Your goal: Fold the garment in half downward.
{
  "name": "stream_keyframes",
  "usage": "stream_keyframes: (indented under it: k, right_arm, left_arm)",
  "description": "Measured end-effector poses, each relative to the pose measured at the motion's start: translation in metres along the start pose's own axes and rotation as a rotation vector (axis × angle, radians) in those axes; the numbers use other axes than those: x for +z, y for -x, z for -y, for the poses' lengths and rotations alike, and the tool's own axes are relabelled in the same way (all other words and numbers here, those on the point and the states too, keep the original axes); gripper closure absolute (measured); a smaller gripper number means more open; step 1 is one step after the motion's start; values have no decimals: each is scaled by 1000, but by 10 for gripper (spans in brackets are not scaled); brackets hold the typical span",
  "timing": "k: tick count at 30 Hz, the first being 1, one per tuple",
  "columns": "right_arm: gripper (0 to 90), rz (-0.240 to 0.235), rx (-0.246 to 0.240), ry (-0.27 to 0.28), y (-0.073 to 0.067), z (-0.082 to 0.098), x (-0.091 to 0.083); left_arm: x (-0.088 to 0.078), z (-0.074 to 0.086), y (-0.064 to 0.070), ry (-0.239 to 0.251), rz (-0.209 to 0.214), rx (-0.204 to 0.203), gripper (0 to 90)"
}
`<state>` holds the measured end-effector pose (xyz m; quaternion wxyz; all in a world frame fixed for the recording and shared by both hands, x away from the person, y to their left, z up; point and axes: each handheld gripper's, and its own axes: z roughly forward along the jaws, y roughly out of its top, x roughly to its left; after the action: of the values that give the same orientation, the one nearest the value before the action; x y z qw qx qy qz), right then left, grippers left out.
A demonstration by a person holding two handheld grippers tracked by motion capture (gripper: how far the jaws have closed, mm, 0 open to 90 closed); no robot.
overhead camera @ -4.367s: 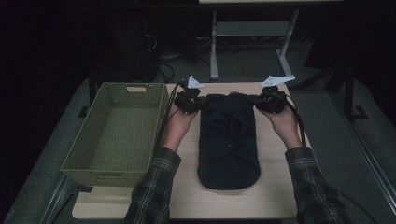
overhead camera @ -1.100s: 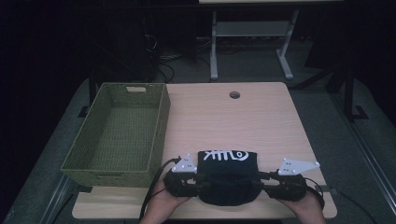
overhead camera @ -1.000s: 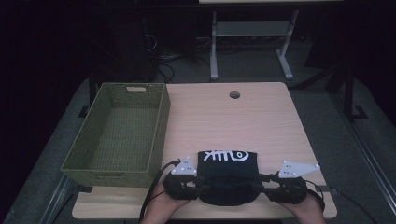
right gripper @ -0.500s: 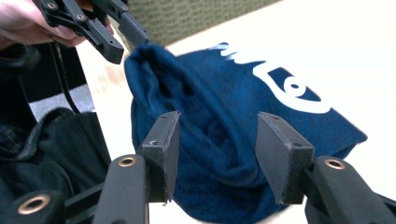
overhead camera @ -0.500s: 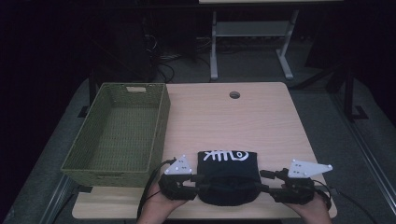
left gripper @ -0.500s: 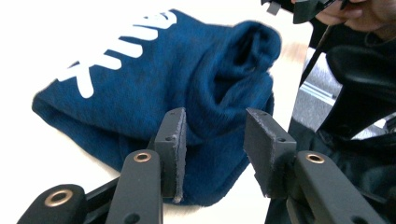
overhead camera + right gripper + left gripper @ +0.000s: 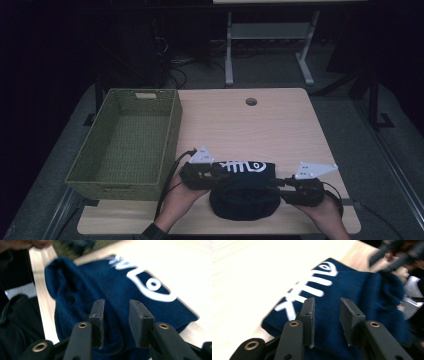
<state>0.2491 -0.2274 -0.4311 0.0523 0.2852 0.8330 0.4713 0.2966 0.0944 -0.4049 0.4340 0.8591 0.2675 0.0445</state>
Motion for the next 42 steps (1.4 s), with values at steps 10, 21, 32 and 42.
stream_keyframes:
  k: [10, 21, 32, 42]
  right_arm:
    - [715, -27, -31, -100, -10, 17, 22]
    - [727, 19, -92, -147, -27, 24, 40]
    - [700, 4, -113, -150, -42, 14, 59]
    - [654, 9, -104, -146, -47, 5, 70]
  left_arm:
    - [35, 9, -8, -92, -15, 10, 667]
    - [52, 16, -15, -137, -26, 35, 696]
    - [69, -2, -31, -158, -20, 57, 702]
    - [73, -13, -39, -171, -25, 72, 680]
